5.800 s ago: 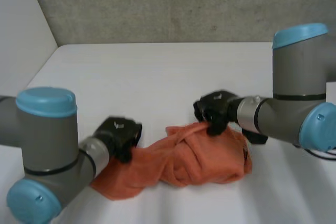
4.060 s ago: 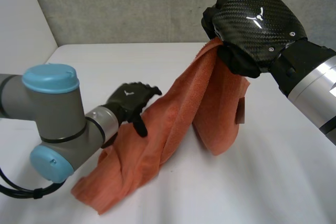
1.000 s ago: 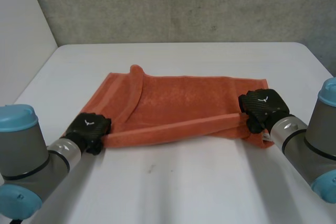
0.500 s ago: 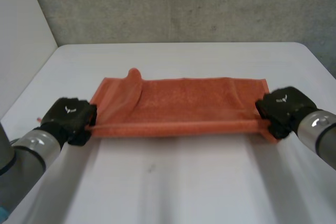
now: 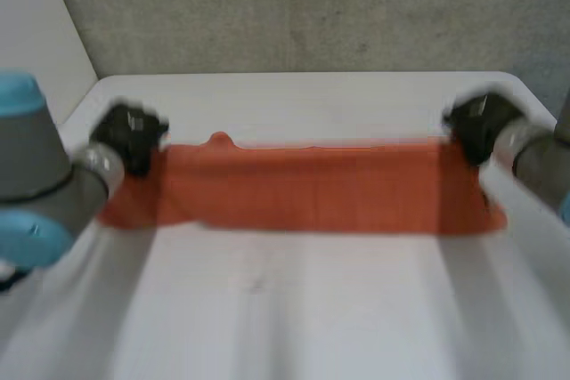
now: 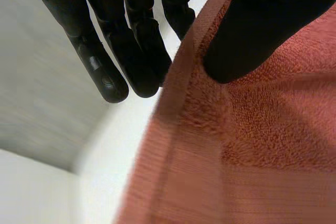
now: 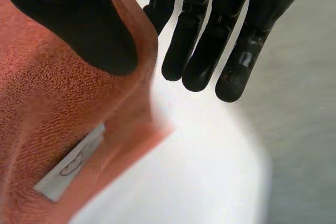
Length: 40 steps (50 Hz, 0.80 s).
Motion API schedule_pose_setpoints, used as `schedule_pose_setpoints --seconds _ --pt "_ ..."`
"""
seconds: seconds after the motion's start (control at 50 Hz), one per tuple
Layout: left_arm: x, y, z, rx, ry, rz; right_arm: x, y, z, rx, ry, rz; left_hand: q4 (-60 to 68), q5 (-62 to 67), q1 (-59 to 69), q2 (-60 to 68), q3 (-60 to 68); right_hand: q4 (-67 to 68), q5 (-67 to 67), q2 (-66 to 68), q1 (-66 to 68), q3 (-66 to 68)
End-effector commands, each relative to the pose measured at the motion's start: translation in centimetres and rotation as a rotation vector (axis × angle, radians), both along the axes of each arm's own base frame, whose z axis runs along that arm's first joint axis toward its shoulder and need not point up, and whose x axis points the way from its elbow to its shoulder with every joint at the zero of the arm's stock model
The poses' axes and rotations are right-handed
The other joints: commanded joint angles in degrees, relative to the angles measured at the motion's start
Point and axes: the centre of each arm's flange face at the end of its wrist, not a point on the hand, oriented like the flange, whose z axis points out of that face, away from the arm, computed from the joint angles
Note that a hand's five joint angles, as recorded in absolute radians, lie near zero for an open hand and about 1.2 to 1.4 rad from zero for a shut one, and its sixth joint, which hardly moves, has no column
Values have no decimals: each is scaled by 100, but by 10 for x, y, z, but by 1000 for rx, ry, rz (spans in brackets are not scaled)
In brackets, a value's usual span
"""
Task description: Fold the laundry
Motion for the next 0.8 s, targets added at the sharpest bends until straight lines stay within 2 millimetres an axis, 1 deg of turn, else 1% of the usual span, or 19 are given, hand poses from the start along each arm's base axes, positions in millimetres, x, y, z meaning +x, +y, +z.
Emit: schedule_pose_setpoints --seconds 0.02,0.04,0.08,0.12,0.14,0.16,0.18,0.2,0.24,0.26,0.32,0.34,0.36,0.44,0.46,0.48,0.58,0.64,0.8 --pt "-26 -35 166 -710 264 -22 2 -23 175 -743 -382 -47 1154 1434 1732 1148 1160 1169 1317 1251 2413 1215" --pt "-23 -30 191 -823 328 -22 -1 -20 183 -784 -398 -48 1154 1434 1732 1148 1160 1169 1317 1251 2413 1215" --pt "-20 -27 207 -892 373 -26 -5 -15 191 -831 -417 -51 1154 1434 1732 1148 1160 1169 1317 1251 2413 1215" --pt "-21 -24 206 -883 385 -29 -5 -10 188 -828 -419 -47 1154 1434 1732 1148 1160 1169 1317 1251 2413 1215" --pt "-19 -25 195 -836 377 -24 -4 -7 177 -794 -409 -44 1154 1434 1732 1148 1160 1169 1317 1251 2413 1215" --pt "-19 -25 195 -836 376 -24 -4 -7 177 -794 -409 -44 1154 1434 1732 1148 1160 1169 1317 1251 2413 1215" --pt "-18 -25 186 -801 366 -21 -5 -6 154 -720 -387 -51 1154 1434 1732 1148 1160 1169 1317 1251 2413 1215" --pt "-16 -26 158 -699 338 -11 -5 -5 146 -691 -380 -53 1154 1434 1732 1148 1160 1169 1317 1251 2413 1215" --pt "-15 -24 136 -627 316 -7 -6 -4 128 -634 -363 -59 1154 1434 1732 1148 1160 1169 1317 1251 2413 1215" --pt "-14 -22 112 -552 293 0 -6 -1 110 -573 -342 -62 1154 1434 1732 1148 1160 1169 1317 1251 2413 1215" --pt "-10 -18 87 -479 274 7 -7 4 82 -477 -317 -60 1154 1434 1732 1148 1160 1169 1317 1251 2413 1215" --pt "-6 -14 63 -410 252 19 -6 9 64 -419 -302 -46 1154 1434 1732 1148 1160 1169 1317 1251 2413 1215" --pt "-1 -9 40 -349 229 31 -6 12 56 -393 -295 -36 1154 1434 1732 1148 1160 1169 1317 1251 2413 1215" --pt "3 1 -5 -233 194 42 -2 19 7 -239 -263 7 1154 1434 1732 1148 1160 1169 1317 1251 2413 1215" --pt "5 6 -23 -188 180 44 -1 19 -5 -205 -254 11 1154 1434 1732 1148 1160 1169 1317 1251 2413 1215" --pt "6 11 -39 -146 166 47 0 19 -27 -140 -234 10 1154 1434 1732 1148 1160 1169 1317 1251 2413 1215" --pt "9 23 -68 -56 137 54 0 27 -71 10 -161 8 1154 1434 1732 1148 1160 1169 1317 1251 2413 1215" --pt "12 30 -75 -23 125 58 -4 34 -79 70 -128 0 1154 1434 1732 1148 1160 1169 1317 1251 2413 1215" --pt "23 38 -80 12 110 86 -8 44 -77 124 -121 -3 1154 1434 1732 1148 1160 1169 1317 1251 2413 1215"
